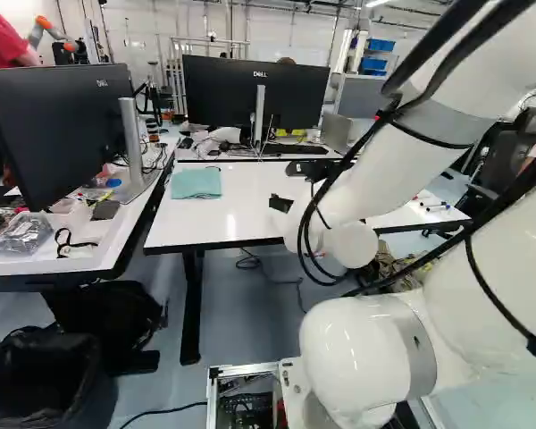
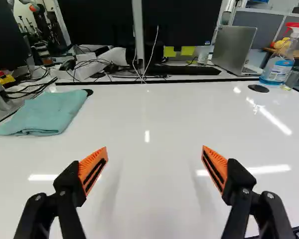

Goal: Clean the table with the green towel

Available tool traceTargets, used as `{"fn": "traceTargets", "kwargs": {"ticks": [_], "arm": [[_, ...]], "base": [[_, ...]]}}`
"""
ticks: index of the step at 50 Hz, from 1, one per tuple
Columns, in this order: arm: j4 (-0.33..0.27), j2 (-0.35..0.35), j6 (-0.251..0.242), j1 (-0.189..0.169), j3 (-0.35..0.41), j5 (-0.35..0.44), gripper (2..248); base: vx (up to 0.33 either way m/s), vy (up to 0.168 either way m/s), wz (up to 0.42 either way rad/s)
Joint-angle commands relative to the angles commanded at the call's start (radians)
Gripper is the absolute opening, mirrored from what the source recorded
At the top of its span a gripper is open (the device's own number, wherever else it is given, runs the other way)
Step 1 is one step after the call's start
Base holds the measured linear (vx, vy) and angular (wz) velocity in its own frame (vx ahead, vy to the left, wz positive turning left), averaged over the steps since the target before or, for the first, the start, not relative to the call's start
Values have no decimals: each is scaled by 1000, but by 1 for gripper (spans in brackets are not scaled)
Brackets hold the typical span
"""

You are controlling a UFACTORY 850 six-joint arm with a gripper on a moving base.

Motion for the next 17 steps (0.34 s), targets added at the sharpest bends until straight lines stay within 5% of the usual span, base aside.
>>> {"fn": "traceTargets", "kwargs": {"ticks": [17], "arm": [[0, 0, 0, 0, 0, 0, 247]], "base": [[0, 0, 0]]}}
